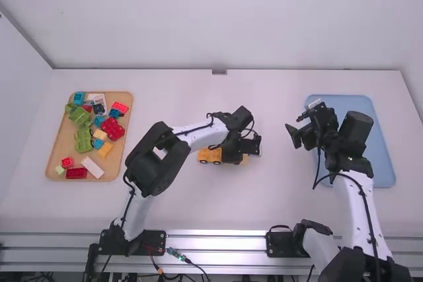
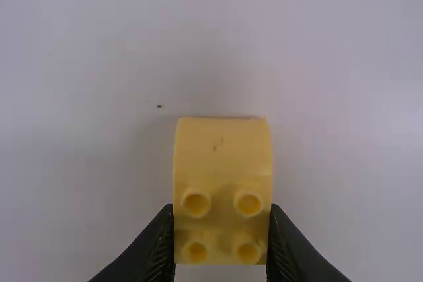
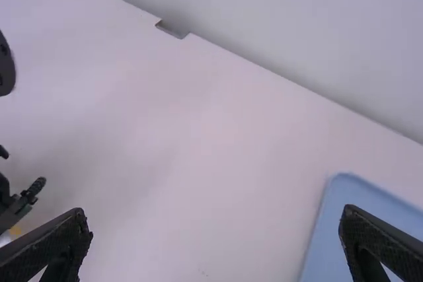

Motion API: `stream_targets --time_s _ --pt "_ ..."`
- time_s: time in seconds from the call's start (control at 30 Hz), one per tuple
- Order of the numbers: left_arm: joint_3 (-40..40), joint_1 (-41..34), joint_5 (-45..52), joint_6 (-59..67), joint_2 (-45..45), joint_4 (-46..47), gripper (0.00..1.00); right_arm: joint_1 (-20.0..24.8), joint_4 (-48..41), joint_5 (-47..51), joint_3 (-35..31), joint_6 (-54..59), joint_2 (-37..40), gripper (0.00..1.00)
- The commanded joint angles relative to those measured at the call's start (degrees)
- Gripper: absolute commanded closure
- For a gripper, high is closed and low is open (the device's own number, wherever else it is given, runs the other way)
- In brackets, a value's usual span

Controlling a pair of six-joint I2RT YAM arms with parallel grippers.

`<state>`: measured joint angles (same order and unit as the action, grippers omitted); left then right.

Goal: Assemble lego blocks to make yellow taxi

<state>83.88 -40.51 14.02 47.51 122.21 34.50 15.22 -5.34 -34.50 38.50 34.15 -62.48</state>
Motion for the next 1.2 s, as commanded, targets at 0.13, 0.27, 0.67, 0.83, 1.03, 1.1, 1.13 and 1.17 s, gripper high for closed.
stream_targets --time_s 0.13,0.27,0.67,0.83,1.03,1.1,1.13,1.17 --pt "1.26 0.33 0.08 -0.55 0.63 -1.44 0.98 -2.4 0.04 1.99 -0.5 1.18 0.43 0.01" --pt "-0.51 -0.09 0.13 -0.59 0.65 -3.34 0.97 -2.36 -0.18 1.66 -0.5 2.1 0.04 0.01" --pt "-0.33 0.35 -5.88 -2.89 -1.69 -2.8 0.01 -2.03 -0.39 1.36 -0.5 3.65 0.06 0.01" --pt "0.24 1.57 -3.15 1.29 -9.07 -0.22 0.01 -2.23 -0.35 1.29 -0.5 3.89 0.08 0.01" --pt "-1.38 7.28 2.14 3.78 -19.08 2.78 0.01 -2.36 -1.49 -6.54 -0.67 10.49 -1.97 0.01" --pt "-2.91 10.32 5.63 7.37 -21.36 4.52 0.01 -3.54 -1.44 -8.2 -0.67 12.68 -4.42 0.01" --pt "-4.22 12.24 8.48 10.47 -22.28 5.38 0.01 -4.79 -1.44 -8.63 -0.6 13.88 -6.17 0.01" --pt "-4.88 13.07 9.72 11.41 -22.65 5.49 0.01 -5.38 -1.42 -8.9 -0.6 14.43 -7.0 0.01"
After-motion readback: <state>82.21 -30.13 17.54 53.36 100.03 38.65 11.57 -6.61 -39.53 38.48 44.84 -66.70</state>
